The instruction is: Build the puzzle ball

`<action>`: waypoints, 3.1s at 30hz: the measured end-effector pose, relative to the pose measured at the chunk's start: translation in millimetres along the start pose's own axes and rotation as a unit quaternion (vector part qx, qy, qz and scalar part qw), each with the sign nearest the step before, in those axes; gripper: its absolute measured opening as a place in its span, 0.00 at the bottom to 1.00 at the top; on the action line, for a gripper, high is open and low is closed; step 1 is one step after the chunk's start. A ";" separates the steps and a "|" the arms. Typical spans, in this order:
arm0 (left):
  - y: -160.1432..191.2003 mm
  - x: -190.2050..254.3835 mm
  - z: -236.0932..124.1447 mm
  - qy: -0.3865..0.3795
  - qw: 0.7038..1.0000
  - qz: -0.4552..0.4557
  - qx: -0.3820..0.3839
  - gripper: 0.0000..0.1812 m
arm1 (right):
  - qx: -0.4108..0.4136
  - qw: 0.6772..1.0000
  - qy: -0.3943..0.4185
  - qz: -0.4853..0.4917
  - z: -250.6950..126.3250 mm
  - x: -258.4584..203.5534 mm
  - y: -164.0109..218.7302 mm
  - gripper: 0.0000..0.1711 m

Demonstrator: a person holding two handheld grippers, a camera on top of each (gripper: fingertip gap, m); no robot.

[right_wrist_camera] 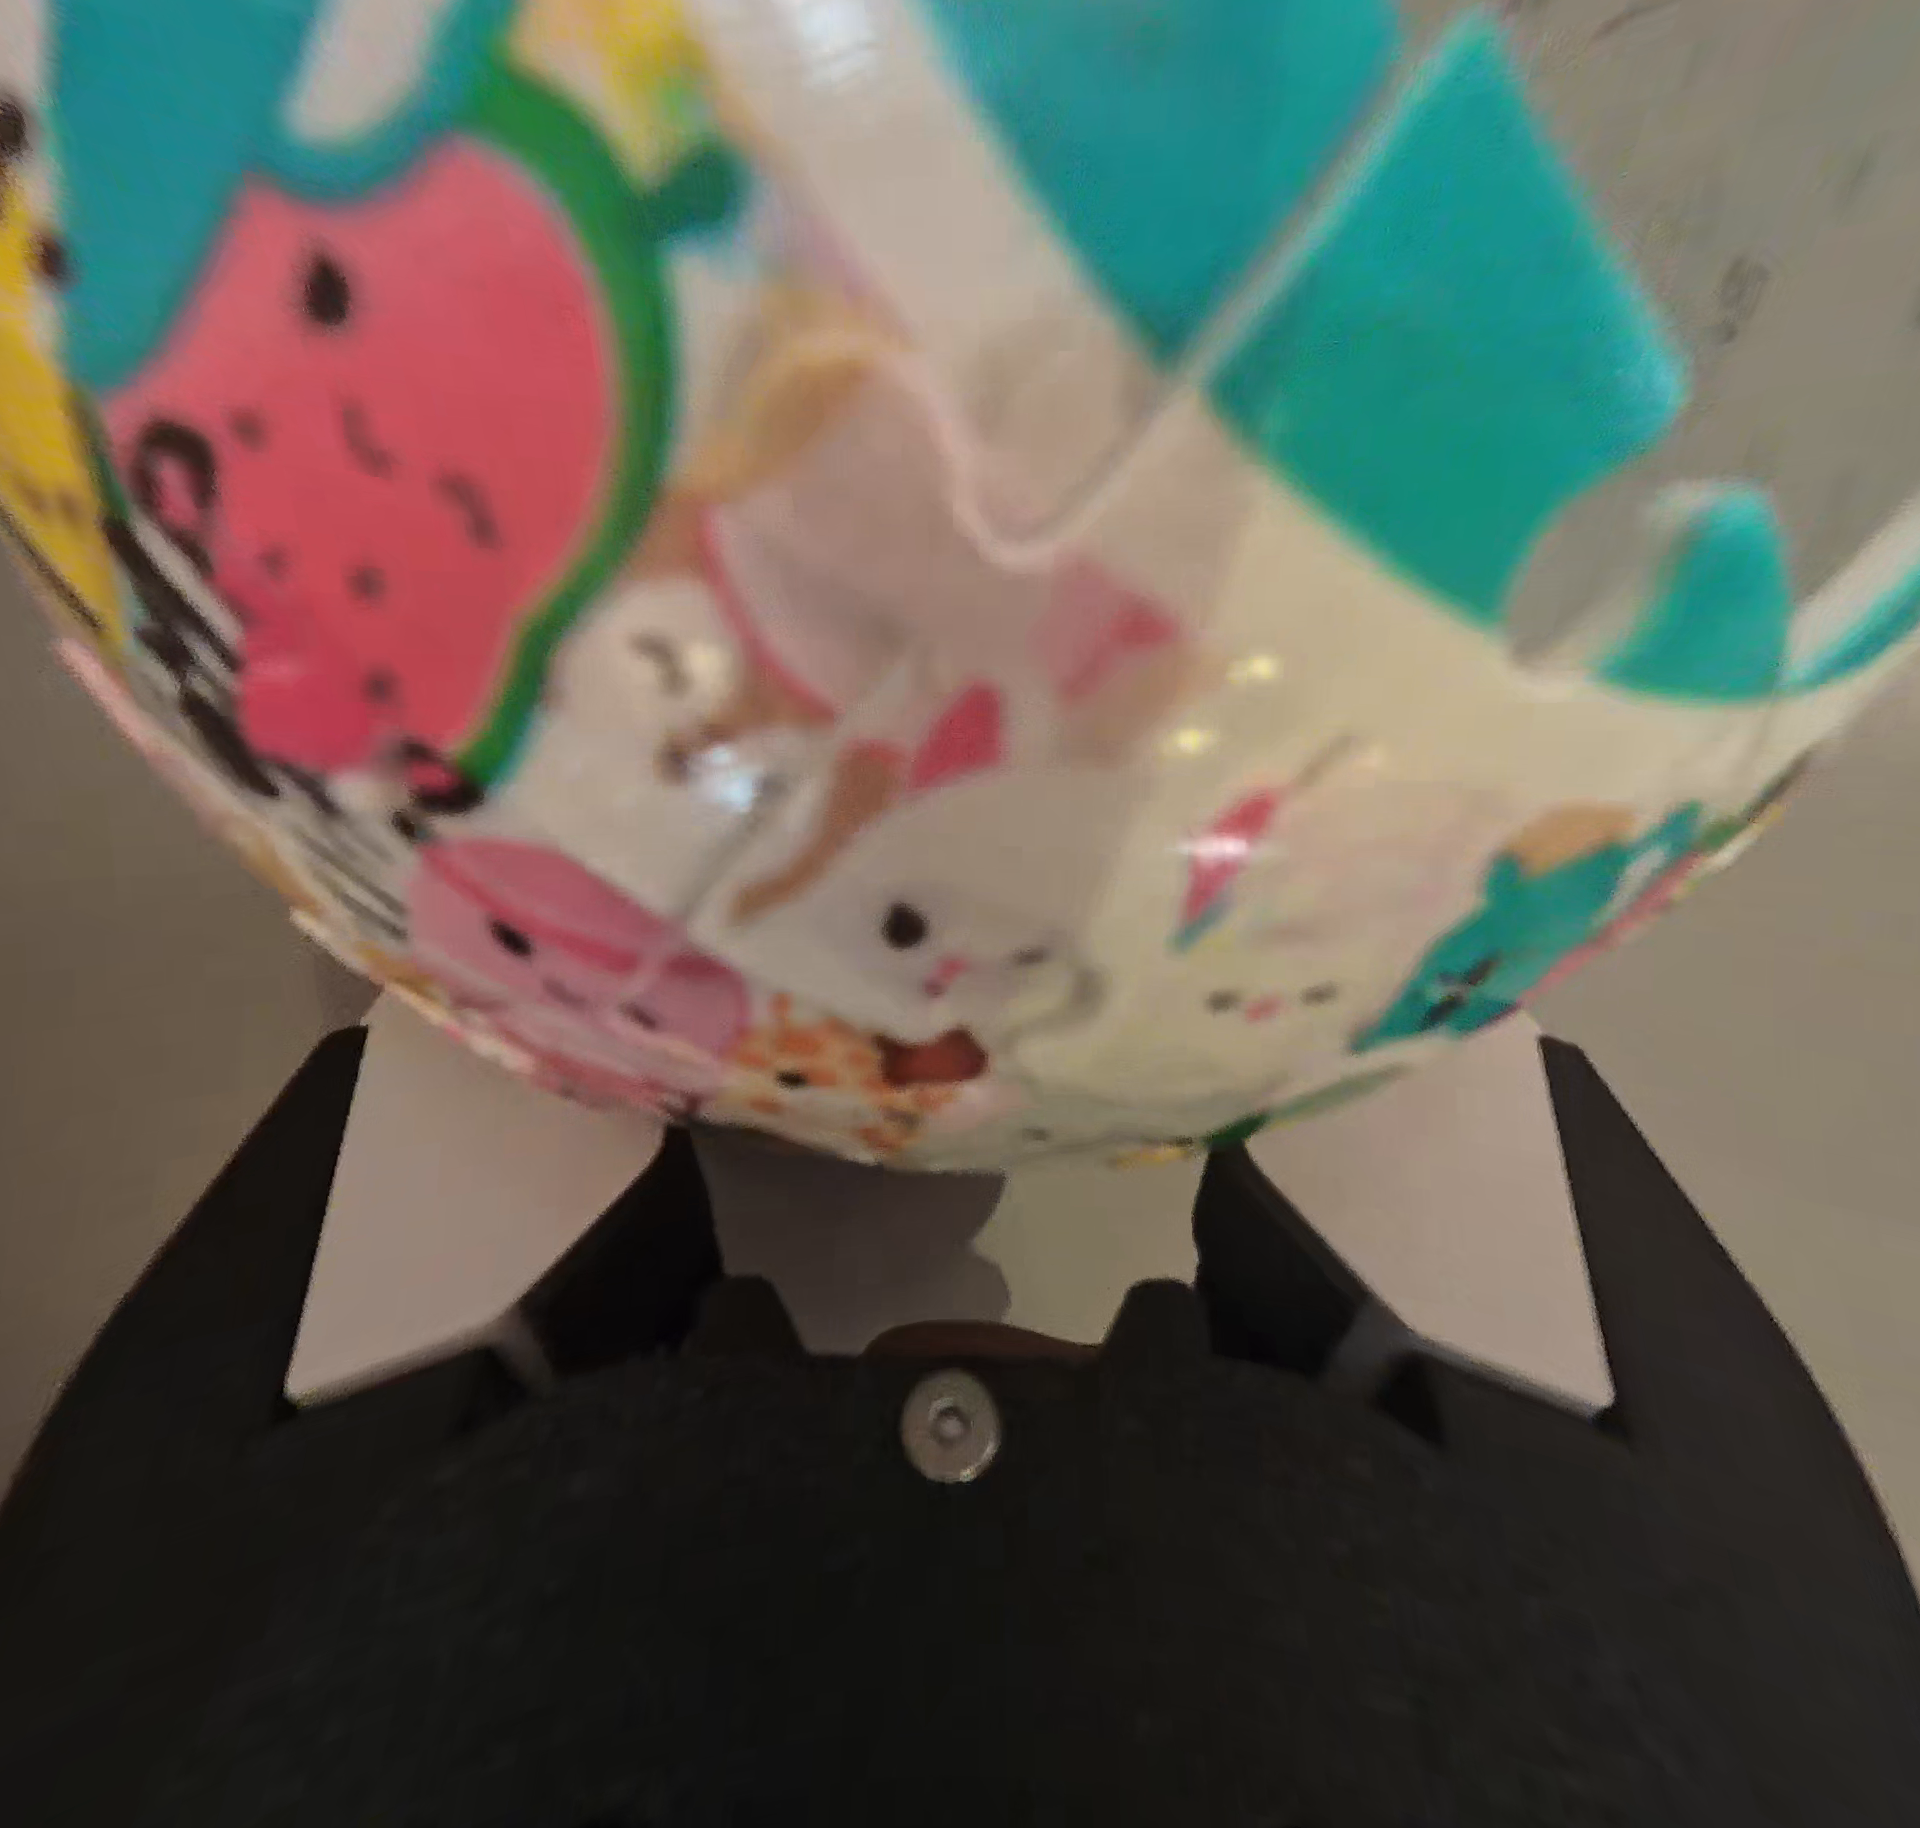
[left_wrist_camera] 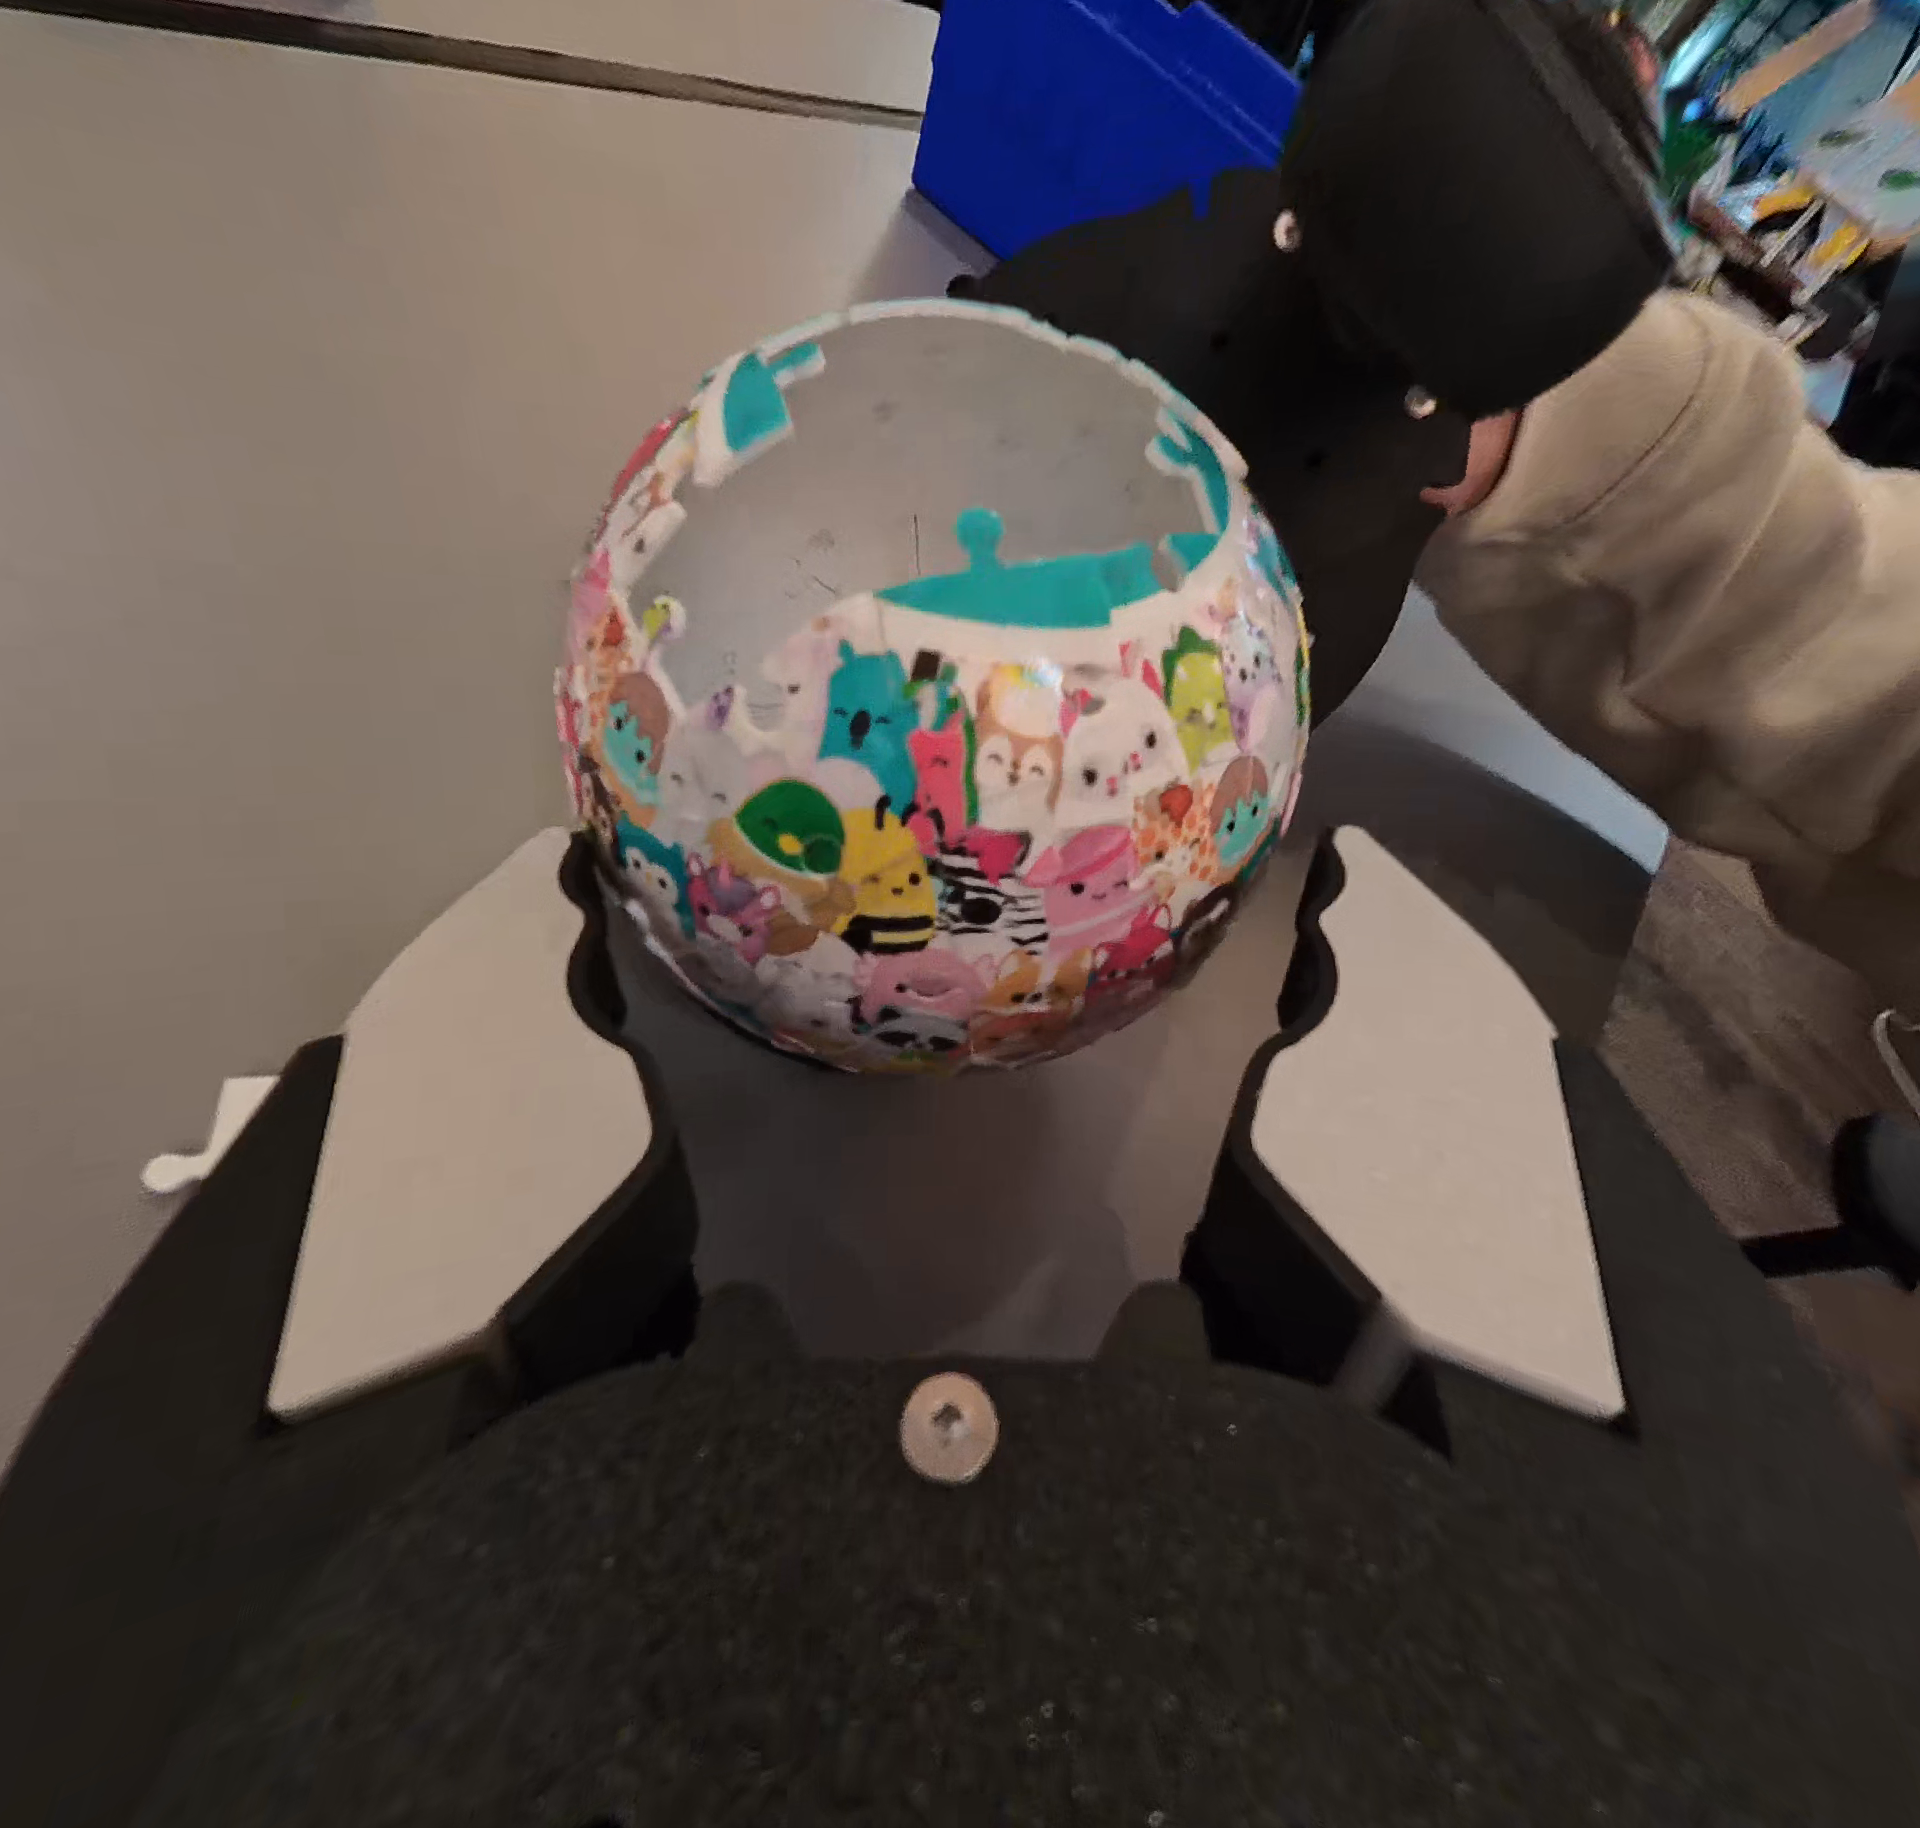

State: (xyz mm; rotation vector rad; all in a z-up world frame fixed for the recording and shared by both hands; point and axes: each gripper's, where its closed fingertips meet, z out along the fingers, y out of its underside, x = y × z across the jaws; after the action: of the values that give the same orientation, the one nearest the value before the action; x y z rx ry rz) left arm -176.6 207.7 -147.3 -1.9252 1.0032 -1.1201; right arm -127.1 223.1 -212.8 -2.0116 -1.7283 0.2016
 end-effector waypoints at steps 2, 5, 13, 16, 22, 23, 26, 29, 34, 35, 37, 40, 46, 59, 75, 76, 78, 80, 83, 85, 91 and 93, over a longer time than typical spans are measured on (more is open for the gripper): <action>1.5 0.8 -0.7 0.002 1.000 0.016 -0.007 0.69 | -0.014 1.000 -0.005 0.000 -1.1 0.4 4.3 0.70; -0.4 4.0 -4.3 0.026 1.000 0.007 0.002 0.71 | -0.046 0.998 -0.002 0.030 -12.5 -2.7 25.5 0.71; 0.1 8.7 1.5 0.112 0.992 0.033 -0.045 0.80 | 0.185 0.930 0.033 0.317 -49.2 -30.8 -15.3 0.63; -2.4 11.1 -1.5 0.135 0.989 0.027 -0.047 0.79 | 0.220 0.913 0.060 0.339 -45.5 -26.1 -33.0 0.65; -19.0 11.8 -9.3 0.149 0.988 0.029 -0.009 0.79 | 0.217 0.920 0.055 0.322 -32.8 -15.6 -36.4 0.72; -19.2 10.8 -9.2 0.149 0.988 0.033 -0.009 0.79 | 0.224 0.919 0.048 0.321 -31.8 -14.1 -37.5 0.73; -21.0 7.7 -10.7 0.153 0.988 0.026 0.003 0.77 | 0.242 0.918 0.038 0.311 -30.7 -10.9 -38.5 0.74; -19.9 3.7 -12.6 0.167 0.986 -0.005 0.003 0.74 | 0.251 0.913 0.018 0.321 -32.9 -13.7 -33.8 0.71; -15.2 -2.2 -5.2 0.170 0.985 0.007 -0.032 0.77 | 0.269 0.883 -0.021 0.385 -40.0 -24.1 -32.0 0.68; -11.2 -0.9 -2.6 0.175 0.983 0.013 -0.052 0.79 | 0.272 0.877 -0.025 0.396 -40.2 -24.6 -33.8 0.67; -7.8 3.9 0.1 0.186 0.980 0.020 -0.069 0.79 | 0.281 0.874 -0.023 0.397 -41.5 -24.1 -38.4 0.68; -7.6 6.1 1.2 0.172 0.982 0.030 -0.076 0.80 | 0.275 0.879 -0.008 0.389 -43.0 -19.9 -39.0 0.70; -6.4 3.8 -6.1 0.147 0.987 0.029 -0.060 0.75 | 0.266 0.887 0.010 0.378 -39.9 -16.0 -24.9 0.67; 54.3 -69.6 -66.9 -0.166 0.984 -0.036 -0.060 0.51 | 0.157 0.862 0.201 0.437 -49.5 -47.4 43.4 0.59; 80.6 -125.3 -103.9 -0.394 0.910 -0.066 -0.112 0.65 | 0.025 0.714 0.330 0.617 -59.5 -62.2 115.1 0.71; 80.9 -124.2 -103.7 -0.397 0.908 -0.068 -0.110 0.65 | 0.022 0.715 0.331 0.616 -59.1 -62.3 115.0 0.72; 81.4 -123.9 -104.6 -0.402 0.906 -0.071 -0.109 0.65 | 0.026 0.712 0.332 0.618 -59.9 -62.2 115.3 0.71; 81.8 -124.5 -104.7 -0.401 0.906 -0.075 -0.110 0.66 | 0.019 0.702 0.341 0.625 -61.6 -62.9 118.5 0.70; 81.8 -124.6 -104.8 -0.401 0.906 -0.075 -0.110 0.66 | 0.011 0.687 0.351 0.637 -63.1 -67.8 121.2 0.75; 81.8 -124.7 -104.7 -0.401 0.906 -0.075 -0.110 0.66 | 0.013 0.691 0.344 0.636 -63.3 -71.9 121.4 0.75; 81.8 -124.8 -104.6 -0.401 0.906 -0.075 -0.110 0.66 | 0.012 0.693 0.340 0.636 -63.5 -73.6 122.5 0.77; 81.7 -124.9 -104.6 -0.401 0.906 -0.075 -0.110 0.66 | 0.013 0.693 0.339 0.636 -63.2 -73.4 122.4 0.77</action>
State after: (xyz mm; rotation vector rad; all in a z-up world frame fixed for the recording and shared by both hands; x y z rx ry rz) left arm -334.9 259.4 -221.3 -2.3559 0.5287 -0.1983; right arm -6.2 125.2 -225.9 -2.4236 0.2899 -0.1001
